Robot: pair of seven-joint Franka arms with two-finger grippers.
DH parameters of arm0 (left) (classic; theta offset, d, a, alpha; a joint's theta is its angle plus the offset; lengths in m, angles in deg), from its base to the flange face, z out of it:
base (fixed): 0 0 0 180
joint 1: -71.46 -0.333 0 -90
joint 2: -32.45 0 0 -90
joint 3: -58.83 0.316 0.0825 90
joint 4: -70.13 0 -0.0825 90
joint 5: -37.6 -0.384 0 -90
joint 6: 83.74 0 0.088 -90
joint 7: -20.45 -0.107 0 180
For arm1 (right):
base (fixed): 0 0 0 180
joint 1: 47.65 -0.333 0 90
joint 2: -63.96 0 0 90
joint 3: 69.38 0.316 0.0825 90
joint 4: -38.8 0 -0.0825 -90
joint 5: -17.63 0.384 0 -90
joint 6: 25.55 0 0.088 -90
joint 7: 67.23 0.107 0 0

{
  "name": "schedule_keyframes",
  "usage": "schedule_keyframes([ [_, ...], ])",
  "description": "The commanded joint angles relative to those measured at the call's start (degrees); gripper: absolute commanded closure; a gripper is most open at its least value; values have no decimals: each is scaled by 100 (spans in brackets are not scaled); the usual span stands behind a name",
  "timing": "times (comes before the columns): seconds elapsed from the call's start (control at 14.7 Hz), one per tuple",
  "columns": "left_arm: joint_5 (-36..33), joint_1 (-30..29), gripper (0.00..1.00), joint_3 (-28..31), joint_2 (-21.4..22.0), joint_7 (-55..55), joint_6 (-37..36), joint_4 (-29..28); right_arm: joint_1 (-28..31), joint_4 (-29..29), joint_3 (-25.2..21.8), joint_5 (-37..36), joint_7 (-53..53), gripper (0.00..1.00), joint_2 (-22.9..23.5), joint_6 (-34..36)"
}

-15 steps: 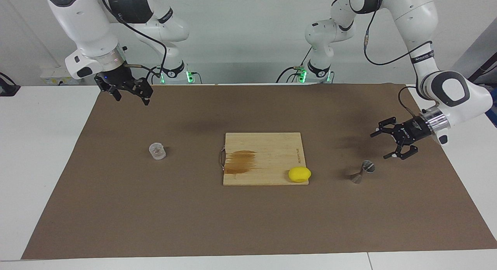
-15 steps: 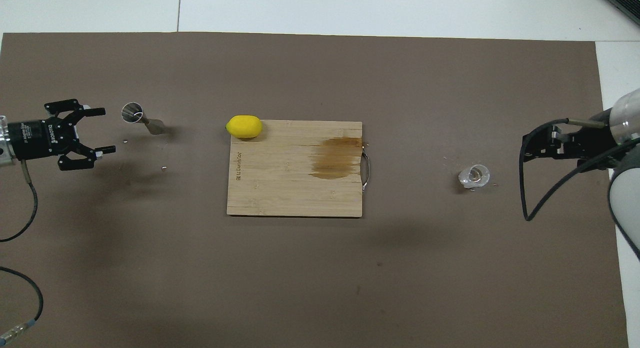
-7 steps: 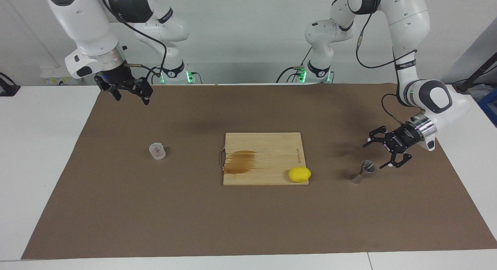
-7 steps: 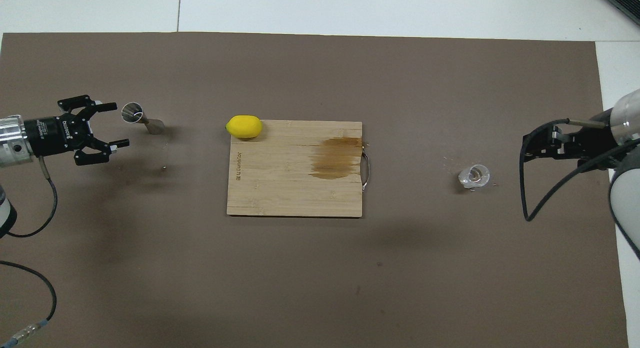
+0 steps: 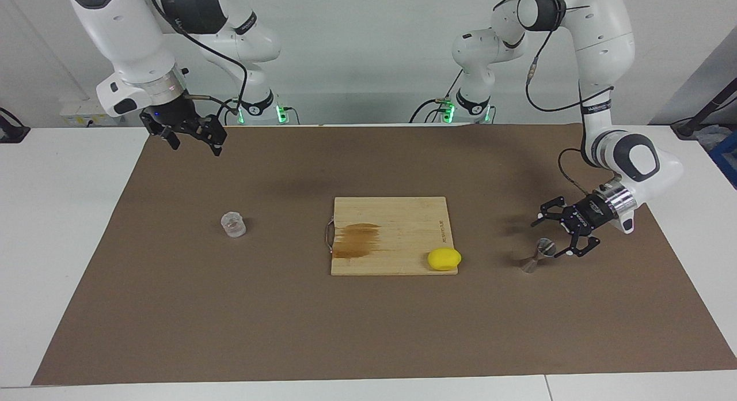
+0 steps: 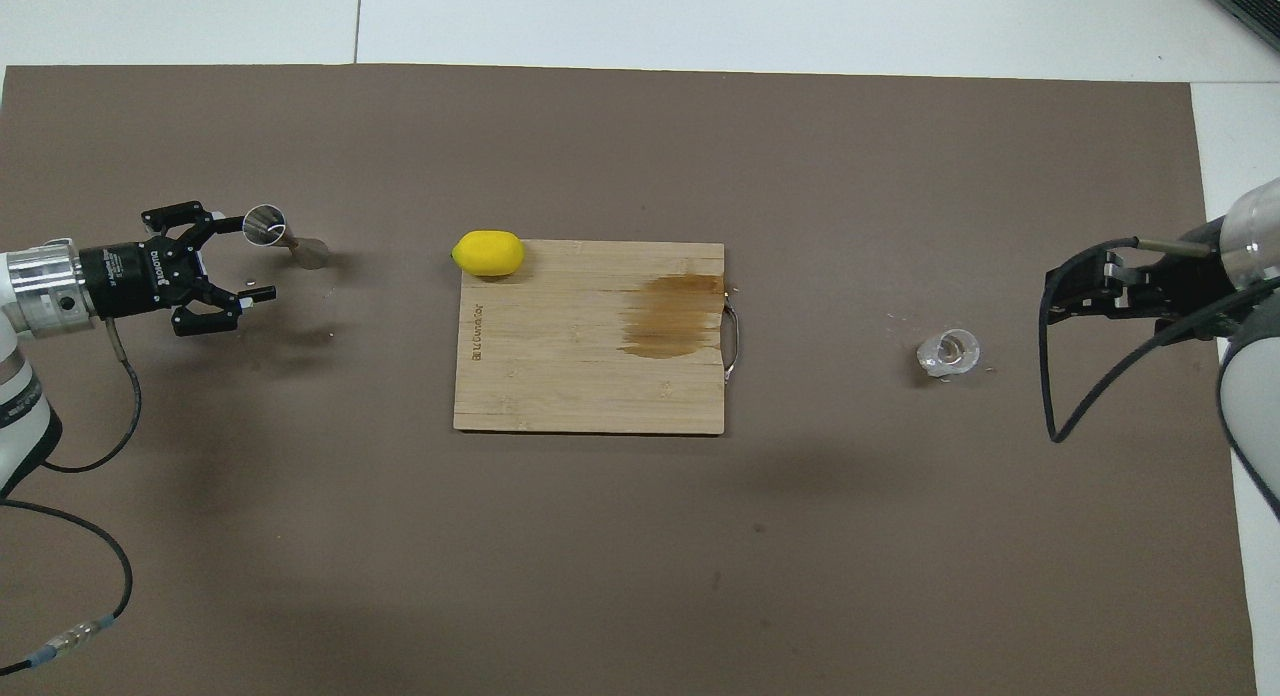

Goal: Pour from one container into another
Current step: 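Close the left gripper around the small metal cup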

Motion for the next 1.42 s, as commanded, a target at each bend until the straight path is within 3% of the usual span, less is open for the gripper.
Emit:
schedule_keyframes([
  [0.0,272,-85,0,-129,-56,-101,-10,90,58,-97,-4,130,-190,0,-103,67],
  [0.75,466,-50,3,-191,-56,-462,-1,126,58,-97,-4,130,-190,0,-112,76],
  [0.81,466,-59,10,-191,-56,-453,8,126,58,-97,-4,130,-190,0,-112,76],
  [0.88,483,-68,30,-191,-56,-453,26,117,58,-97,-4,130,-199,0,-112,85],
  [0.95,484,-76,71,-191,-56,-453,34,108,58,-97,-4,130,-199,0,-112,85],
  [1.02,501,-85,100,-191,-56,-435,26,108,58,-97,-4,130,-199,0,-112,85],
  [1.36,519,-94,100,-330,-56,-269,-184,283,58,-97,-4,130,-208,0,-112,85],
])
